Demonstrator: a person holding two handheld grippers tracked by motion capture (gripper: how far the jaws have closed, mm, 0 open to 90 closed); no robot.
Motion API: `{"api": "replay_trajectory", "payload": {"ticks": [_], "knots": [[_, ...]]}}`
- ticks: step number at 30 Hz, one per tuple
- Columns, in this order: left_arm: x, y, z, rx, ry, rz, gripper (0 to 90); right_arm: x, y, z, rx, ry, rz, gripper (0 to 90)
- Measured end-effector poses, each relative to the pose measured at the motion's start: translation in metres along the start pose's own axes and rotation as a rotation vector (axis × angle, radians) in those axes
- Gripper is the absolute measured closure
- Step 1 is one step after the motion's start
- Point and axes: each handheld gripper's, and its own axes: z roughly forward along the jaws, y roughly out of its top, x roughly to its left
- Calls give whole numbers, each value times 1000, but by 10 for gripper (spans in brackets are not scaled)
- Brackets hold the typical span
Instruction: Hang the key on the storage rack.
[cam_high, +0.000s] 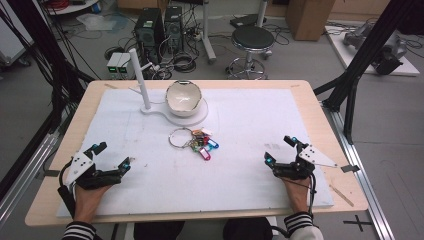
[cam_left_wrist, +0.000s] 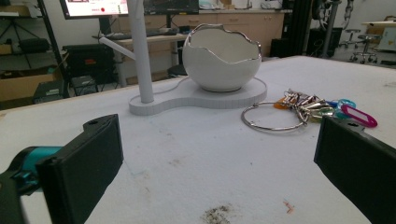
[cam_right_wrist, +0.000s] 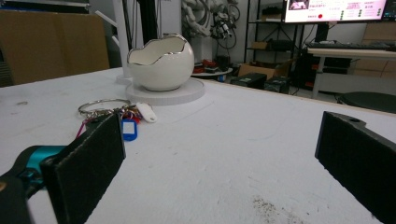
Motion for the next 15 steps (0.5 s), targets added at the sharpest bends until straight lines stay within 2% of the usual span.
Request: {"api": "replay_trajectory", "payload": {"ticks": [15], "knots": [[2,0,1,11,10,-21,17,0,0,0,0,-1,1,11]]}}
